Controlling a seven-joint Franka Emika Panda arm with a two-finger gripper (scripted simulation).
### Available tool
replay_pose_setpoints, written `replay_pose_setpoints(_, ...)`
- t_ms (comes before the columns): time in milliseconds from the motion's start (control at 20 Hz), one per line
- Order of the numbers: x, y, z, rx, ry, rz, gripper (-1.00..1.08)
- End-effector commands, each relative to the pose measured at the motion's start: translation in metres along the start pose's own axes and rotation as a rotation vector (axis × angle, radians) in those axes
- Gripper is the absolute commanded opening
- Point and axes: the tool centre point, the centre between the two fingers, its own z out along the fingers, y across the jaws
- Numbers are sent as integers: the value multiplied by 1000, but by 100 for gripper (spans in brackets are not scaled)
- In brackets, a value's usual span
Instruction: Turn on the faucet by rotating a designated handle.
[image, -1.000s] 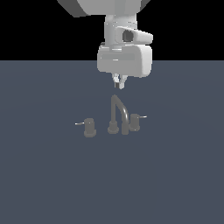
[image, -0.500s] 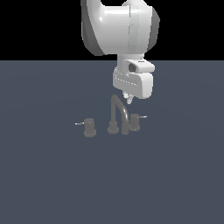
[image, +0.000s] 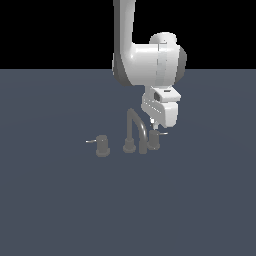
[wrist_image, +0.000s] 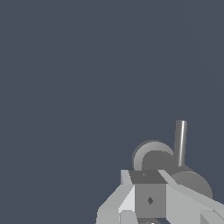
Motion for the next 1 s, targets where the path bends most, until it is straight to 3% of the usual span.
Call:
replay_pose_setpoints(0, 8, -3, 9, 1, 0, 32, -100)
replay_pose_setpoints(600, 19, -6, 21, 2, -2, 75, -100)
replay_pose_setpoints(650, 3, -25, -1, 36, 0, 47, -100)
replay_pose_setpoints(950, 23, 9, 13, 15, -2, 65, -100)
